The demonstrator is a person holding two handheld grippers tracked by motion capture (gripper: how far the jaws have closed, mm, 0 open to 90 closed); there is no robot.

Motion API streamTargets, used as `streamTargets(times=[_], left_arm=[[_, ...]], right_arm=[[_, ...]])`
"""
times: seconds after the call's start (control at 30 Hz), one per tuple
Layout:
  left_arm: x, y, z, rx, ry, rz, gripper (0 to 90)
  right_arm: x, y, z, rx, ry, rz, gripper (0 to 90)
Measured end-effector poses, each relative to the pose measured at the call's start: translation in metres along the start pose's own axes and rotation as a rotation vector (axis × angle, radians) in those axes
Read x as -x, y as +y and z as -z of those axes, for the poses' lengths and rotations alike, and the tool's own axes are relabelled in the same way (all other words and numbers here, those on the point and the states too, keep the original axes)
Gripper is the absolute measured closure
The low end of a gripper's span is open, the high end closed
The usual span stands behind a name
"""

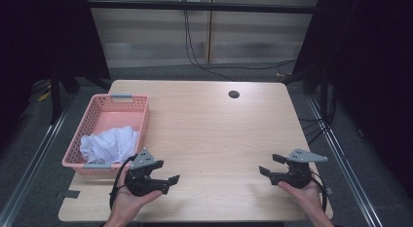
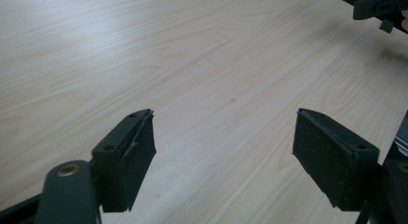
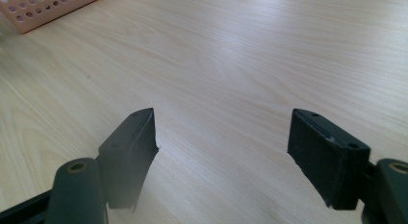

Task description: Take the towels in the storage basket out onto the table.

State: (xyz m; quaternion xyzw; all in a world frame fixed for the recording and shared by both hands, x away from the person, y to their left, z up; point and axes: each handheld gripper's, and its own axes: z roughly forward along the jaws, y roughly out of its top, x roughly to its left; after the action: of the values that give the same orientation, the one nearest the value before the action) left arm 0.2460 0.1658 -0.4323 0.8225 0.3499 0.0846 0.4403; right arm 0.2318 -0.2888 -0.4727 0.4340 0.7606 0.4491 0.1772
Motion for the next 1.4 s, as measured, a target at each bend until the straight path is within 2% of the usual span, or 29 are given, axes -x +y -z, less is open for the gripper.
streamTargets(times=[0.03,0.13,0.2,0.23,0.3,0.37,0.4,0.43,0.47,0.53,0.6,0.73,0.83,0.93,1.1,1.17,1.2,1.23,1.37,1.4], left_arm=[[-0.004,0.002,0.005,0.002,-0.008,0.022,22.8],[-0.010,0.005,0.014,0.002,-0.007,0.039,22.9],[-0.016,0.006,0.020,-0.011,0.000,0.022,22.3],[-0.019,0.007,0.023,-0.011,-0.005,0.020,22.1],[-0.024,0.009,0.029,0.001,0.011,0.014,20.9],[-0.031,0.013,0.037,0.029,-0.027,0.002,18.5],[-0.034,0.016,0.040,0.029,-0.011,0.001,18.4],[-0.038,0.019,0.044,0.018,0.028,-0.017,20.2],[-0.041,0.021,0.046,0.023,0.038,-0.013,21.1],[-0.051,0.026,0.053,0.022,0.042,0.008,21.8],[-0.060,0.030,0.060,0.023,0.076,0.019,21.2],[-0.078,0.037,0.071,-0.005,0.144,0.026,22.7],[-0.092,0.040,0.079,-0.006,0.183,0.049,23.1],[-0.105,0.040,0.087,-0.005,0.208,0.075,23.0],[-0.124,0.044,0.092,-0.055,0.259,0.079,22.0],[-0.127,0.044,0.092,-0.068,0.261,0.084,18.5],[-0.134,0.045,0.089,-0.102,0.268,0.084,18.5],[-0.140,0.045,0.086,-0.126,0.305,0.074,18.1],[-0.155,0.042,0.078,-0.149,0.292,0.104,16.5],[-0.158,0.041,0.075,-0.165,0.275,0.106,16.6]], right_arm=[[-0.002,0.000,0.000,-0.004,0.003,0.007,24.2],[-0.004,0.000,0.000,-0.001,0.006,0.015,24.2],[-0.004,0.000,0.000,0.002,0.014,0.009,23.6],[-0.003,0.000,0.000,0.001,0.019,0.009,23.4],[-0.003,0.000,-0.001,-0.005,0.022,0.006,23.2],[-0.003,0.000,-0.002,-0.007,0.025,0.018,23.7],[-0.003,0.000,-0.002,-0.007,0.025,0.024,23.7],[-0.003,0.000,-0.002,-0.007,0.028,0.020,23.5],[-0.003,0.000,-0.002,-0.006,0.030,0.019,23.5],[-0.003,0.000,-0.002,-0.006,0.031,0.021,23.5],[-0.003,0.000,-0.002,-0.012,0.034,0.020,23.5],[-0.004,0.000,-0.003,-0.014,0.031,0.015,23.5],[-0.005,0.001,-0.003,0.002,0.048,0.010,24.4],[-0.005,0.001,-0.003,-0.005,0.048,0.012,24.1],[-0.004,0.001,-0.006,-0.011,0.052,0.006,24.4],[-0.005,0.001,-0.007,-0.016,0.051,0.005,24.5],[-0.005,0.001,-0.007,-0.016,0.051,0.005,24.5],[-0.006,0.001,-0.008,-0.015,0.053,0.008,24.5],[-0.005,0.001,-0.008,-0.007,0.061,0.022,24.1],[-0.005,0.001,-0.008,-0.003,0.063,0.018,23.9]])
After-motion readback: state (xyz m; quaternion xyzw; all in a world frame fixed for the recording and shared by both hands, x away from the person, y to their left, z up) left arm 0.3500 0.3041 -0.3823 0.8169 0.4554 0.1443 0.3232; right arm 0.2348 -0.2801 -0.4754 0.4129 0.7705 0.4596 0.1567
